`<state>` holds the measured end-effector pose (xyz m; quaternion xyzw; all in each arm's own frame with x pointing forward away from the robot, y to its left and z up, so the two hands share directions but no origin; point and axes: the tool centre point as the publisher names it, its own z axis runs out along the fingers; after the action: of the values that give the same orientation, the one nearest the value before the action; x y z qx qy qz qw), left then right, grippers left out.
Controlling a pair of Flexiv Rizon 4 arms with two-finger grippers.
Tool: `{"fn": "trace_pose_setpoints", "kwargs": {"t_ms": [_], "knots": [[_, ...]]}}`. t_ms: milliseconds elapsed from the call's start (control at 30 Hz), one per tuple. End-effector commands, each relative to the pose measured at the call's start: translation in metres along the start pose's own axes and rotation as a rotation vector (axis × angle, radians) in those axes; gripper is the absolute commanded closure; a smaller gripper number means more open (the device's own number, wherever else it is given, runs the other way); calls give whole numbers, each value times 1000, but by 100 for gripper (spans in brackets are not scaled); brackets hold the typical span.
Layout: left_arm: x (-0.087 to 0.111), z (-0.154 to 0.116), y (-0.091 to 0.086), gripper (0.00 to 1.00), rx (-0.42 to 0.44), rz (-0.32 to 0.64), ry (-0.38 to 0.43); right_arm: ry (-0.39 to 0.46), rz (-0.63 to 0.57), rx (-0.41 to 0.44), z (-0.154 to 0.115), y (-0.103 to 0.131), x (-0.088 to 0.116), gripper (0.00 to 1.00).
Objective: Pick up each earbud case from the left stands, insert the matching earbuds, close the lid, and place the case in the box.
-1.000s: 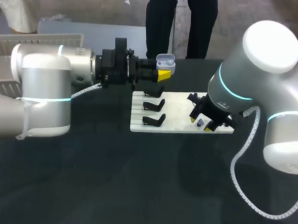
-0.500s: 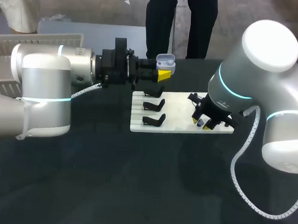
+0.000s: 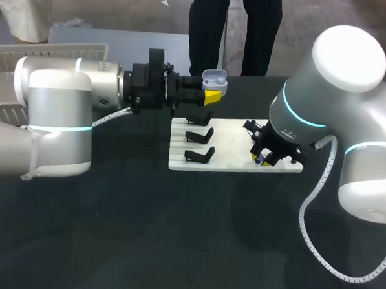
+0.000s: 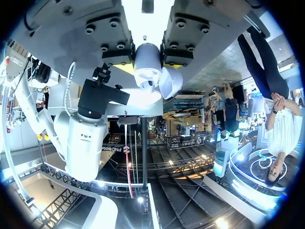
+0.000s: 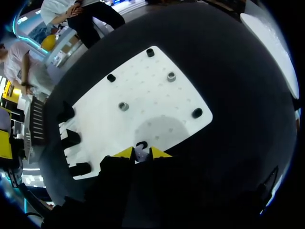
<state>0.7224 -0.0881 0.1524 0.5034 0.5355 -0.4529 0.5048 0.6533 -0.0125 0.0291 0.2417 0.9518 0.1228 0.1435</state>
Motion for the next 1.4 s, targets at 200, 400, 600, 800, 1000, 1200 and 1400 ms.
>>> {"fn": "trace_pose_setpoints", "kwargs": {"t_ms": [200, 400, 600, 800, 1000, 1200, 1400], "knots": [[1, 0, -1, 100, -4, 4, -6, 29, -23, 44, -28, 4, -2, 100], [1, 0, -1, 100, -4, 4, -6, 63, -130, 35, -64, 12, 1, 100], [1, 0, -1, 100, -4, 4, -6, 133, -398, 61, -103, 26, 13, 100], [1, 0, -1, 100, -4, 4, -6, 219, -647, 100, -131, 35, 33, 100], [1, 0, -1, 100, -4, 4, -6, 222, -839, 146, -148, 40, 49, 100], [1, 0, -1, 100, -4, 4, -6, 231, -1014, 112, -164, 48, 63, 100], [1, 0, -1, 100, -4, 4, -6, 220, -1088, 107, -173, 55, 70, 100]]}}
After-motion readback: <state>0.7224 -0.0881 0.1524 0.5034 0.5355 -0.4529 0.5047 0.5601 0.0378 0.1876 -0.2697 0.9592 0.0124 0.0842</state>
